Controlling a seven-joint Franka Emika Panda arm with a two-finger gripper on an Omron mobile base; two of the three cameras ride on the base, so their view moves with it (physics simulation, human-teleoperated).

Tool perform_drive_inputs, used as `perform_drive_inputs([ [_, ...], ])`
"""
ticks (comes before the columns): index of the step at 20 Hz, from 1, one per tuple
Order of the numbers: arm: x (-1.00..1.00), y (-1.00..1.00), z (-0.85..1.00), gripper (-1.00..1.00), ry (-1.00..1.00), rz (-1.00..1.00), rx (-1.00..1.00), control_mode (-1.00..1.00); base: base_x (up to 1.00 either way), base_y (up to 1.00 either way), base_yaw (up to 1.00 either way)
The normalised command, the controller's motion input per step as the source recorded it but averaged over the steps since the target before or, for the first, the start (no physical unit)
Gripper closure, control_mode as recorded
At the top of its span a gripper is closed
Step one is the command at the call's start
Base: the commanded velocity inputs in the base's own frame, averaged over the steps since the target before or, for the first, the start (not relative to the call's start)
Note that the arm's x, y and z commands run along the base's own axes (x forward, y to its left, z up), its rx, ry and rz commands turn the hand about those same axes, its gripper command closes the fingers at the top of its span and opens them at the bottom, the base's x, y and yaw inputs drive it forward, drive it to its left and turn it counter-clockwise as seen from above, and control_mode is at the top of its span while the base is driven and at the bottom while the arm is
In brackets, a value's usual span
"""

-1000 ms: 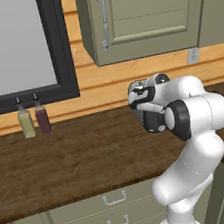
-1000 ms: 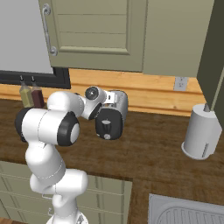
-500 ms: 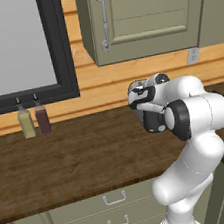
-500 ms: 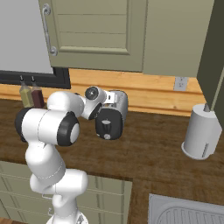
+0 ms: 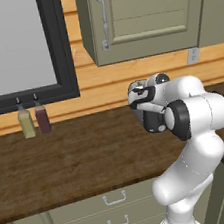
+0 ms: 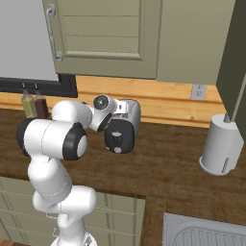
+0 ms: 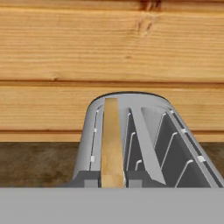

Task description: Start the toaster. Once the lever pops up, take the bread to the plate on the dining counter.

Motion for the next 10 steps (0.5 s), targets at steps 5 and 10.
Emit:
perform_drive_inputs([
  [5, 0.0, 0.0, 0.0, 1.0, 0.0, 0.0, 0.0, -1.0, 0.0, 0.0, 0.0],
  [10, 0.0, 0.0, 0.0, 1.0, 0.0, 0.0, 0.0, -1.0, 0.0, 0.0, 0.0],
])
